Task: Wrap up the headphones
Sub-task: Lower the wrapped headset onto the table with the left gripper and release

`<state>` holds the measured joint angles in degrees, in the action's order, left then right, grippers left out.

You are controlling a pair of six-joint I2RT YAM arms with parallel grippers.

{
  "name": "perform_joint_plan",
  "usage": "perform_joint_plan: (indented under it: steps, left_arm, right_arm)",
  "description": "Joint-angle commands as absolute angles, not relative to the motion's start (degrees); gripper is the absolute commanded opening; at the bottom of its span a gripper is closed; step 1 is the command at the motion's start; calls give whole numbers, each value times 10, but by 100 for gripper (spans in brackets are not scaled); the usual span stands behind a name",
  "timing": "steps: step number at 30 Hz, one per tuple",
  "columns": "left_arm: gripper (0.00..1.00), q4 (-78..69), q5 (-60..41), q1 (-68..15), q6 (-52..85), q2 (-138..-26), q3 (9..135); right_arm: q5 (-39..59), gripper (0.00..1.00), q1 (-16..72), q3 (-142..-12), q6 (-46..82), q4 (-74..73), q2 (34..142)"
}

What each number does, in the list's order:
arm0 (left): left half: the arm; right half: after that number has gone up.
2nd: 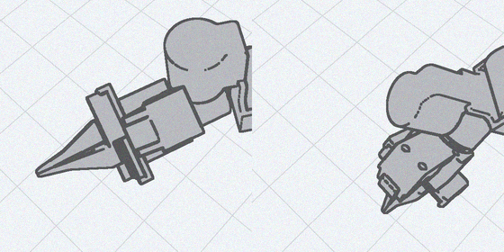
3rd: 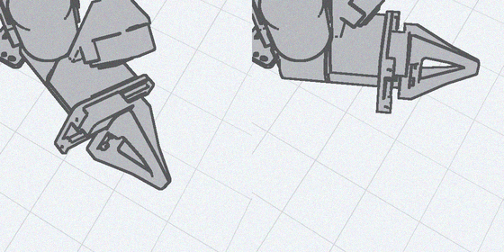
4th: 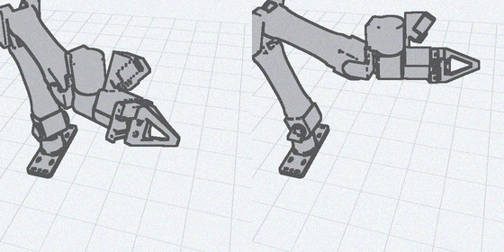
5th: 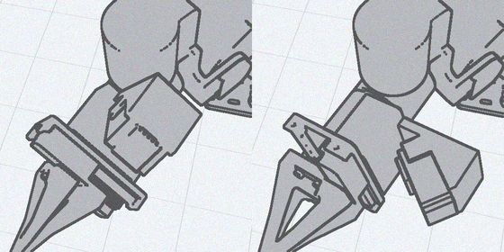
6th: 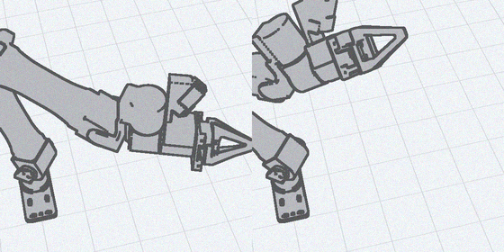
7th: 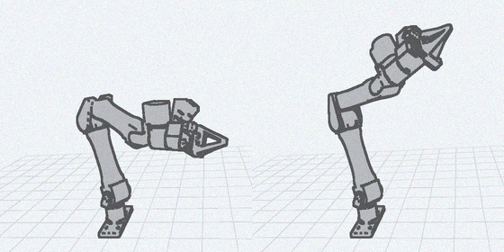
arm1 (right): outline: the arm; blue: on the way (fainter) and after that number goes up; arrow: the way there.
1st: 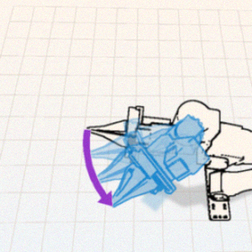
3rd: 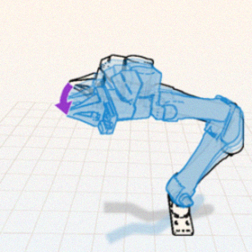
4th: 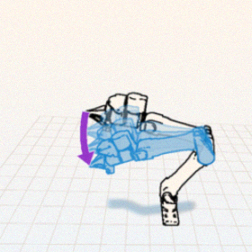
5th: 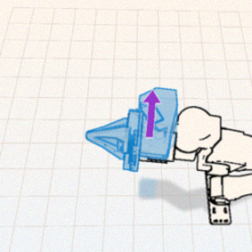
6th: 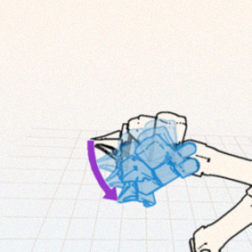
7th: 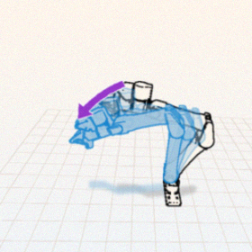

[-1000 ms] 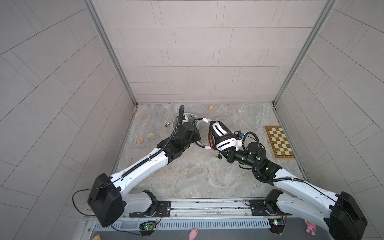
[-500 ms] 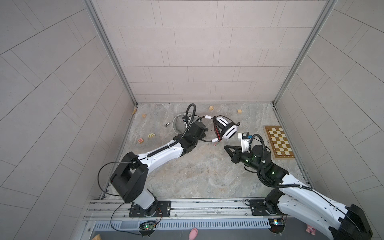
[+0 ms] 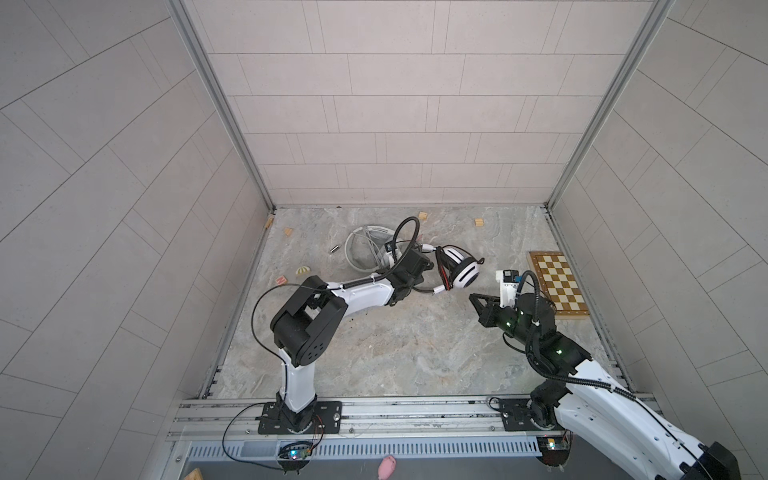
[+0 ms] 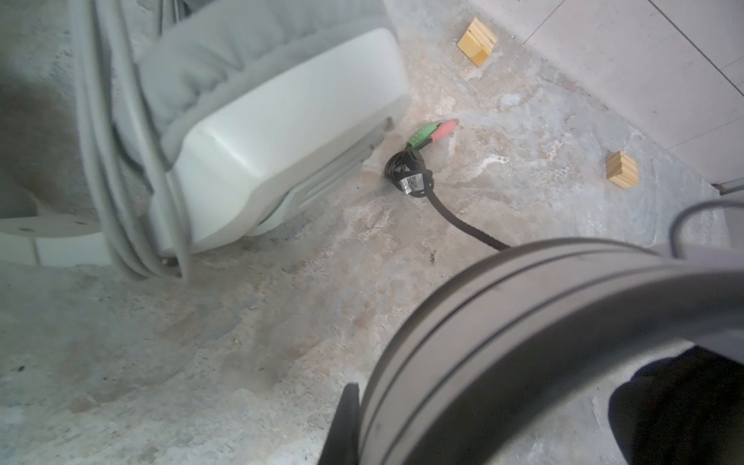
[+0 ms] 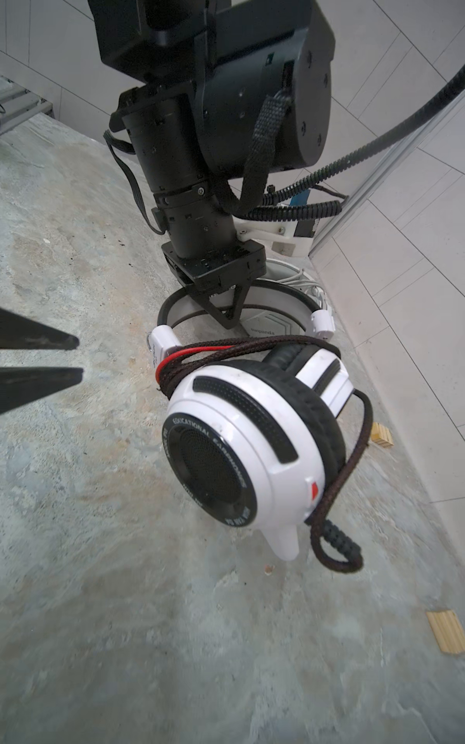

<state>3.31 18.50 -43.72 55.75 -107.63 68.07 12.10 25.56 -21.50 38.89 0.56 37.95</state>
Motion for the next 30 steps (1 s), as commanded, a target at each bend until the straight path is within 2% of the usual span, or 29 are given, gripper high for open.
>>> perform_joint_plan:
  steps: [1, 8, 13, 19, 24, 30]
  left_arm:
    - [0, 16, 185, -462, 536, -1042, 735]
    - [0, 154, 214, -526, 456, -998, 849]
    - [0, 113, 228, -537, 468, -985, 810]
    - [0, 76, 221, -509, 496, -1085, 790]
    - [0, 72, 214, -503, 489, -1186, 838]
    - [0, 78, 220, -489, 479, -1227, 864]
  right_arm:
    - [111, 12, 234, -227, 366, 54, 363]
    - [93, 12, 145, -296, 334, 162, 304]
    - [103, 12, 117, -350, 318, 205, 284]
    - [123, 12, 117, -345, 323, 211, 279]
    - [135, 12, 117, -349, 317, 230, 275]
    - [139, 12, 117, -351, 312, 240, 275]
